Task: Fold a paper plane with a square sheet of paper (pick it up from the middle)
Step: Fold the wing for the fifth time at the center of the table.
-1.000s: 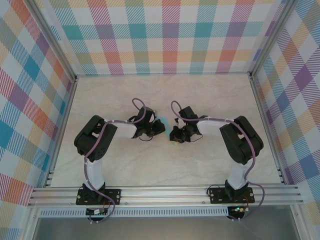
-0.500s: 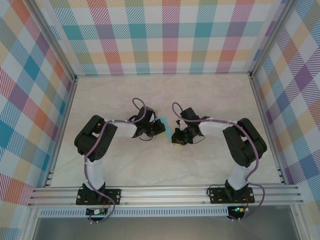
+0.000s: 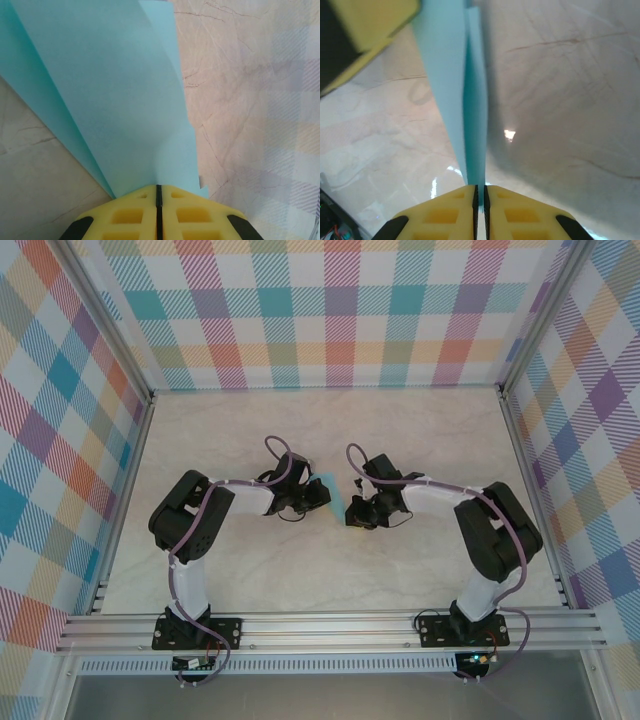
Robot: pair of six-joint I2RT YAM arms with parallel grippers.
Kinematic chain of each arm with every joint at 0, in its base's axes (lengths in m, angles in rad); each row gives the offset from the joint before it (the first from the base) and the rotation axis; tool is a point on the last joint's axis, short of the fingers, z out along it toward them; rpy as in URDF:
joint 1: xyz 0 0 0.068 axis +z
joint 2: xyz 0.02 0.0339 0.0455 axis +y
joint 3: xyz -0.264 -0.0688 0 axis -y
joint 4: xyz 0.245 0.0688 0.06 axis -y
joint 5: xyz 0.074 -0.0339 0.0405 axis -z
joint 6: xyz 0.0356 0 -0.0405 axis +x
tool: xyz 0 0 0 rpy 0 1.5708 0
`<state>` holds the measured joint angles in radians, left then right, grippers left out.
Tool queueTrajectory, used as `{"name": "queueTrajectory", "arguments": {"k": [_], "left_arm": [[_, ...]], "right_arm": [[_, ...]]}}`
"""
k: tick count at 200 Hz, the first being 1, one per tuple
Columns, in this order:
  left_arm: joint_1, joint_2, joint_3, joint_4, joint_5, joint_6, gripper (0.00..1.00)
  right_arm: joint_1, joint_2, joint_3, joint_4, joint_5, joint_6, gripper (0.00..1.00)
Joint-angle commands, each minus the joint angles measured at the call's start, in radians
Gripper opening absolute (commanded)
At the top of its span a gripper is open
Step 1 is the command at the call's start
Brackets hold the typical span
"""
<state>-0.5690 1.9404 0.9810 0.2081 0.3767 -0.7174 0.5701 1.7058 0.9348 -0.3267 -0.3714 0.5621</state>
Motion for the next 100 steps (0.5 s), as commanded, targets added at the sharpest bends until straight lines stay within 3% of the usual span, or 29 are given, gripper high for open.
{"name": "queueTrajectory", "arguments": {"k": [1,100], "left_arm": [[-0.015,0.097,-0.015,-0.098,-0.066,0.004,0.1],[-0.015,0.092,-0.022,-0.098,-0.065,0.006,0.1]], "right_arm": [[0.02,-0.011,0.026,-0.014,-0.032,-0.024,0.14],[0.022,0.094,0.024,0.032,0.003,0.019,0.1]]}}
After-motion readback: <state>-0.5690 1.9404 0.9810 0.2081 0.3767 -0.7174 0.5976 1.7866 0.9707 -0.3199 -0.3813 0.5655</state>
